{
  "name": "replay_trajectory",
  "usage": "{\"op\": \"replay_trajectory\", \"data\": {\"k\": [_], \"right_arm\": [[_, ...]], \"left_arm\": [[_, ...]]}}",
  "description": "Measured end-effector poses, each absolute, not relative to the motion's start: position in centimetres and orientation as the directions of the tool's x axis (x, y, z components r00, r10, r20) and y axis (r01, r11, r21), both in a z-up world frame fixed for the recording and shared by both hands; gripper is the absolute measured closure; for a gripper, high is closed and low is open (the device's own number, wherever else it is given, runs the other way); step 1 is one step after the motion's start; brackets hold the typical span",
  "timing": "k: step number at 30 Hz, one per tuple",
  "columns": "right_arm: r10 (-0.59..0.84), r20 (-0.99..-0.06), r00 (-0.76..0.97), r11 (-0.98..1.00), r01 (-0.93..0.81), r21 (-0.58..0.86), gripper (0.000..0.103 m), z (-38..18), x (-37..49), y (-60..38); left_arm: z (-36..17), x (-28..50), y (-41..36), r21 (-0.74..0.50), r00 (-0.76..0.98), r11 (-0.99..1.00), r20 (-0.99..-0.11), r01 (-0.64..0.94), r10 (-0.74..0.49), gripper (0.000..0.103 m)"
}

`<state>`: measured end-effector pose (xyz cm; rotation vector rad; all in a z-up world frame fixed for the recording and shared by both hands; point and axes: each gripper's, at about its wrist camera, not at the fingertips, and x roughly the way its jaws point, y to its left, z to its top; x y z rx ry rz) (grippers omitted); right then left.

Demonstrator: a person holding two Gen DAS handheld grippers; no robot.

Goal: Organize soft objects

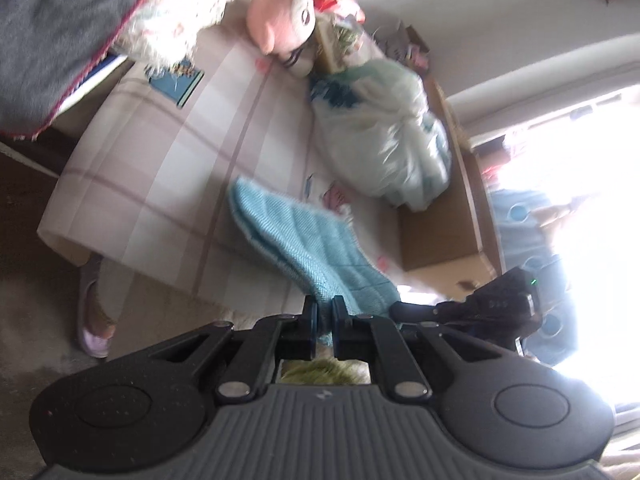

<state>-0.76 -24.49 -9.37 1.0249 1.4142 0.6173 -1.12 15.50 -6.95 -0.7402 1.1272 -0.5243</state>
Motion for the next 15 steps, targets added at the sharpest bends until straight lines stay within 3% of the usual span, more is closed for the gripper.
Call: {"op": "replay_trajectory", "data": {"k": [12,15], "right_arm": [[0.893,-0.367,0.259,0.276,0.328,0.904,0.087,-9.3,2.5,-25.5],[0.870,-0.402,0.287,0.311,0.315,0.897,0.085,-8.6,2.9,-25.6]], "left_arm": [[-7.1,3.4,17.4,-0.827,0.438,0.551,-0.538,-0.109,-0.721,0.095],[-7.0,3.8,17.4,-0.811,0.433,0.575,-0.559,-0.109,-0.707,0.095]]}}
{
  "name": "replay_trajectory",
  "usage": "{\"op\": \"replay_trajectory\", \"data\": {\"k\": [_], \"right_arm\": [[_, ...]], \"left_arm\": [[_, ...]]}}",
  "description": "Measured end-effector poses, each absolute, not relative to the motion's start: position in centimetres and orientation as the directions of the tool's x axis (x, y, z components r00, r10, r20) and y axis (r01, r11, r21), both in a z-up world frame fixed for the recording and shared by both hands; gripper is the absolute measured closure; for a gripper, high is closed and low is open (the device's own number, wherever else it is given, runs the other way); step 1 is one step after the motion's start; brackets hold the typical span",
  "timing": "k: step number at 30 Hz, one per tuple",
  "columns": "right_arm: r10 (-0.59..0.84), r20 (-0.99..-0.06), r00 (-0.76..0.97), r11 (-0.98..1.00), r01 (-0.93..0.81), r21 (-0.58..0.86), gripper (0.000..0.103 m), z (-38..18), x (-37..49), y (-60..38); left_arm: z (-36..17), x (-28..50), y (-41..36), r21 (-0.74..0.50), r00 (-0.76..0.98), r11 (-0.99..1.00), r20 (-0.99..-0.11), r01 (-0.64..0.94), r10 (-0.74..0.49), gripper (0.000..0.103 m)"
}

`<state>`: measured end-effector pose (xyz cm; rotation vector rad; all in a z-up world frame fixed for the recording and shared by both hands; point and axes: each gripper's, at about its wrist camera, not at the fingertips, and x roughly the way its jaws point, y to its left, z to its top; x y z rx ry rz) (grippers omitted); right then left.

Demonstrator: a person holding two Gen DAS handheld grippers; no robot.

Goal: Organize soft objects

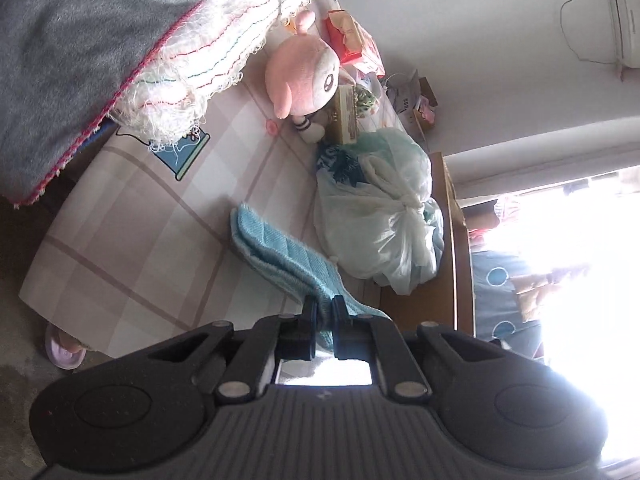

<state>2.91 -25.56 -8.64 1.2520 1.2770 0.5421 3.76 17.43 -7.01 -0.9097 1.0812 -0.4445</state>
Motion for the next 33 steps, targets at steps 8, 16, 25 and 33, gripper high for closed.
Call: {"op": "replay_trajectory", "data": {"k": [8,16,25,33], "right_arm": [[0.827,-0.463,0.318,0.447,0.127,0.885,0.083,-3.5,4.3,-25.5],[0.847,-0.526,0.071,0.509,0.169,0.844,0.083,-8.9,8.4,-17.4],[0.794,-0.608,0.029,0.593,0.188,0.783,0.084,-11.1,7.9,-16.2],[0.836,-0.532,0.137,0.474,0.307,0.825,0.084,-13.2,6.7,-18.6]], "left_arm": [[-8.6,2.6,17.3,-0.787,0.380,0.606,-0.600,-0.120,-0.704,0.095],[-8.9,2.6,18.3,-0.836,0.414,0.530,-0.537,-0.143,-0.735,0.095],[-7.9,5.6,16.4,-0.850,0.387,0.527,-0.495,-0.027,-0.778,0.095],[-9.1,6.9,10.5,-0.822,0.184,0.542,-0.514,0.174,-0.838,0.095]]}}
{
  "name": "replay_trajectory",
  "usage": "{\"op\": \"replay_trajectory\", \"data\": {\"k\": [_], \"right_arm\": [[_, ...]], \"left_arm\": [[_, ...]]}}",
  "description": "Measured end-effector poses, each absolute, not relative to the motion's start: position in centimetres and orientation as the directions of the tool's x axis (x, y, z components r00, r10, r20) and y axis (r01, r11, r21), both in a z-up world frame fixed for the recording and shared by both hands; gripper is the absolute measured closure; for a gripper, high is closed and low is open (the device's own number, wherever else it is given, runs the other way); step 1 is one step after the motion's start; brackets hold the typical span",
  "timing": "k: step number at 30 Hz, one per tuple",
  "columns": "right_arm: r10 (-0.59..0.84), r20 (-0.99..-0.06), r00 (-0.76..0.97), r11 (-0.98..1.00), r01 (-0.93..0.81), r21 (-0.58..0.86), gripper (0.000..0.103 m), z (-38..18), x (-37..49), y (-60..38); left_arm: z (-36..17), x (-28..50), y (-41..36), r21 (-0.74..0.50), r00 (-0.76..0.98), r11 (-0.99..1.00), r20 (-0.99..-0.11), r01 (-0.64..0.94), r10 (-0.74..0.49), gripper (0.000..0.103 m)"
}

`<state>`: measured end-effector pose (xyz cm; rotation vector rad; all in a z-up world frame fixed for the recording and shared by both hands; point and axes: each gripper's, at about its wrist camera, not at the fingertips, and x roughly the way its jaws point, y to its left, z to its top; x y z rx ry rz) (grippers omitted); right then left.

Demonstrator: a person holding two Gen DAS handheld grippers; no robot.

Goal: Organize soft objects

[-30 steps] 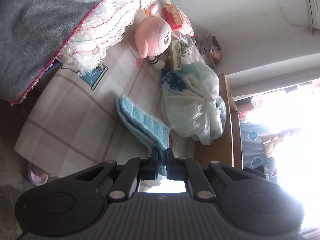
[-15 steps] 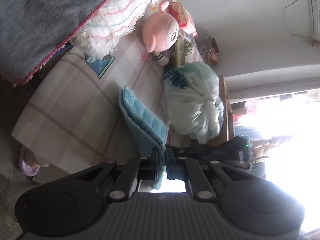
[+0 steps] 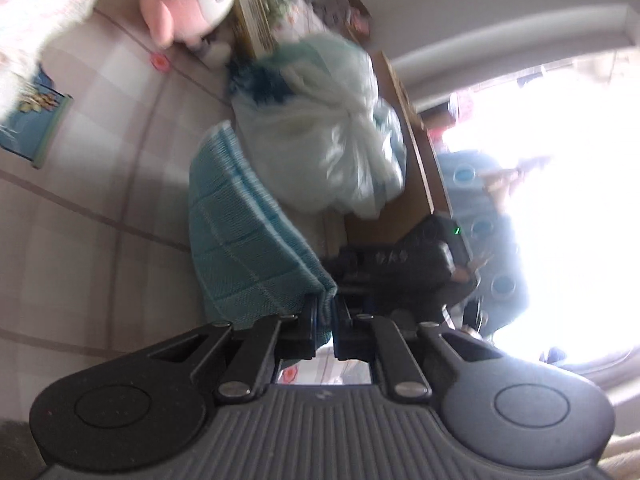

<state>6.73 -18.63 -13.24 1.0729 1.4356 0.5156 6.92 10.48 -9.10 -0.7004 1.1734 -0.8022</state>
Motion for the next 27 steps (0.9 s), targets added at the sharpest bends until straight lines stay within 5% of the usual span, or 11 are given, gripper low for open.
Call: {"op": "replay_trajectory", "data": {"k": [7,16,21,27], "right_arm": [[0.826,-0.513,0.231,0.428,0.334,0.840,0.083,-12.9,6.2,-20.8],[0.787,-0.486,0.380,0.459,0.166,0.873,0.082,-7.3,6.1,-21.9],[0.829,-0.406,0.384,0.417,0.058,0.907,0.072,-5.4,5.9,-21.6],[0.822,-0.500,0.274,0.474,0.159,0.866,0.070,-8.7,6.1,-20.3]], "left_arm": [[-10.6,7.2,7.0,-0.784,0.065,0.564,-0.569,0.259,-0.820,0.095],[-11.3,6.1,6.1,-0.736,0.034,0.609,-0.629,0.297,-0.777,0.095],[-11.6,5.8,5.9,-0.718,0.036,0.629,-0.650,0.298,-0.759,0.095],[-11.5,5.6,5.5,-0.706,0.045,0.641,-0.661,0.301,-0.749,0.094]]}}
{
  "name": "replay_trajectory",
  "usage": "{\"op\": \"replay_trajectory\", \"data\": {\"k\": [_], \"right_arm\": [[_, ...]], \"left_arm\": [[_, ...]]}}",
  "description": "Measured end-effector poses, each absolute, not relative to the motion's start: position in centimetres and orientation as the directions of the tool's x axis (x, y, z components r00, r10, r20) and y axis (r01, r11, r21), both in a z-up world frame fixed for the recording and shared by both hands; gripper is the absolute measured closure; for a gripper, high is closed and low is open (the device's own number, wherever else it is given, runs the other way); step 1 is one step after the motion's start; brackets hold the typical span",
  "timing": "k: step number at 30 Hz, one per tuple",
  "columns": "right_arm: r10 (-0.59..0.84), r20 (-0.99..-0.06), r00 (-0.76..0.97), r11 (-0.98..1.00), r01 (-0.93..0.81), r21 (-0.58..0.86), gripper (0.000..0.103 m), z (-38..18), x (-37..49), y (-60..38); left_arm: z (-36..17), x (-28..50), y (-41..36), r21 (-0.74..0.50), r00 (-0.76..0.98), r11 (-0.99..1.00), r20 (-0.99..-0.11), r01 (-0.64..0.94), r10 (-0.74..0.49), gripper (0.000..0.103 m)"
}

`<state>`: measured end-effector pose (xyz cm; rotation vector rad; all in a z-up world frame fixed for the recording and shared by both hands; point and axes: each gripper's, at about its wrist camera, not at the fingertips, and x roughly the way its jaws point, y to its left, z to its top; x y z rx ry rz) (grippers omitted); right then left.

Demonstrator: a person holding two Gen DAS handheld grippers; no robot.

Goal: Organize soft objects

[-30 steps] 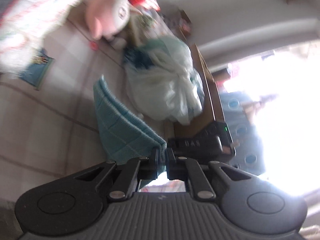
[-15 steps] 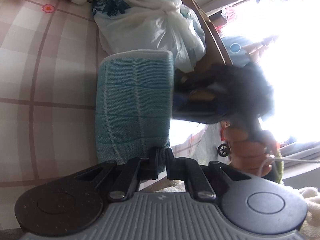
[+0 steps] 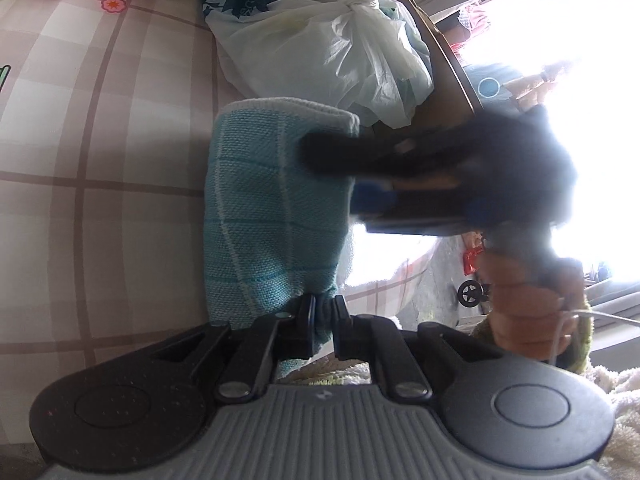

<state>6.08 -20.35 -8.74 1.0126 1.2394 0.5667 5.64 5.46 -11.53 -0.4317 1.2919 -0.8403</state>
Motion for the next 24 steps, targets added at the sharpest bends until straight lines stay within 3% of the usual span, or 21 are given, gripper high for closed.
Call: {"op": "replay_trajectory", "data": {"k": [2,4,12,17,20,24], "right_arm": [[0.784,-0.561,0.265,0.523,0.202,0.828,0.070,-10.2,5.8,-20.4],[0.752,-0.602,0.269,0.562,0.215,0.799,0.072,-11.0,5.3,-20.5],[0.728,-0.611,0.311,0.587,0.178,0.790,0.071,-10.6,4.2,-20.6],[0.707,-0.628,0.326,0.616,0.153,0.773,0.070,-10.1,4.2,-20.9],[0.692,-0.639,0.335,0.628,0.158,0.762,0.068,-9.9,3.9,-21.2],[0.639,-0.674,0.372,0.675,0.148,0.722,0.055,-9.2,3.1,-22.2]], "left_arm": [[-11.4,5.4,5.5,-0.700,0.050,0.646,-0.666,0.304,-0.745,0.091],[-11.1,5.3,5.7,-0.690,0.061,0.659,-0.675,0.299,-0.735,0.081],[-8.1,4.6,8.4,-0.616,0.229,0.720,-0.687,0.318,-0.689,0.057],[-8.7,5.6,7.5,-0.459,0.261,0.830,-0.799,0.318,-0.542,0.056],[-9.3,6.0,7.1,-0.449,0.249,0.834,-0.809,0.320,-0.532,0.055],[-9.3,6.4,6.9,-0.460,0.246,0.828,-0.803,0.321,-0.542,0.054]]}}
